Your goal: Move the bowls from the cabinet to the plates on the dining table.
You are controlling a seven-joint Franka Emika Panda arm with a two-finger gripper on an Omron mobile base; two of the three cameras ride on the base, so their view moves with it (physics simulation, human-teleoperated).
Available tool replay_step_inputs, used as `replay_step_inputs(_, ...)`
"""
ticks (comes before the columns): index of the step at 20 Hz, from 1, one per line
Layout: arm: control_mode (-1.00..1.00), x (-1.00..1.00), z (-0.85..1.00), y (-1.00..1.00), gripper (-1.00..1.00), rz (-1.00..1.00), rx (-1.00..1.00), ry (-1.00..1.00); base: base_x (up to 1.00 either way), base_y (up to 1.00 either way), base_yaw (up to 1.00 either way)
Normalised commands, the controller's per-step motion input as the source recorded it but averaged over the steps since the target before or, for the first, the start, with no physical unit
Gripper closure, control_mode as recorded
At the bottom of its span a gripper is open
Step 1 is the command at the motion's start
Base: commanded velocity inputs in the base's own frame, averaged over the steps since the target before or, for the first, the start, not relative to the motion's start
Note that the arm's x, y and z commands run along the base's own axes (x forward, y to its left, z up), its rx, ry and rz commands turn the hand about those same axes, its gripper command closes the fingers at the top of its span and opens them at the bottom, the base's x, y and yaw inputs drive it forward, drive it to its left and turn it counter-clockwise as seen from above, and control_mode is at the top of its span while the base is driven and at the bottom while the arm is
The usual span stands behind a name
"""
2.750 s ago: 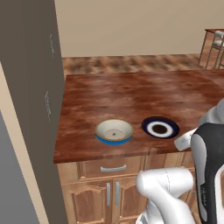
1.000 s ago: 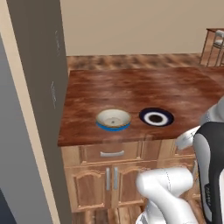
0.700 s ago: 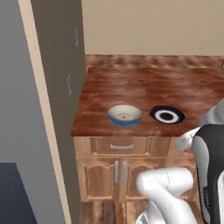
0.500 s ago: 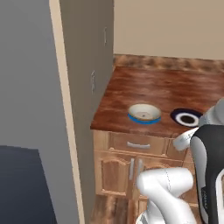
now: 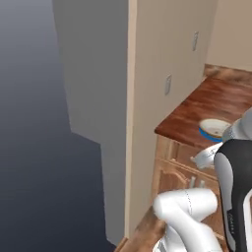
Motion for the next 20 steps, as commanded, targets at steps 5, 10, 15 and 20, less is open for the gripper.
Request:
replay_step_inputs(5,1.0,0.0,0.0,0.0,-1.0,0.0,0.0,0.0,-0.59,0.0,0.6)
replay_step_inputs(10,1.0,0.0,0.0,0.0,-1.0,0.0,0.0,0.0,-0.7,0.03,0.59)
replay_step_inputs(15,1.0,0.0,0.0,0.0,-1.0,0.0,0.0,0.0,-0.9,0.04,0.57)
replay_step_inputs(20,1.0,0.0,0.0,0.0,-1.0,0.0,0.0,0.0,-1.0,-0.19,0.47)
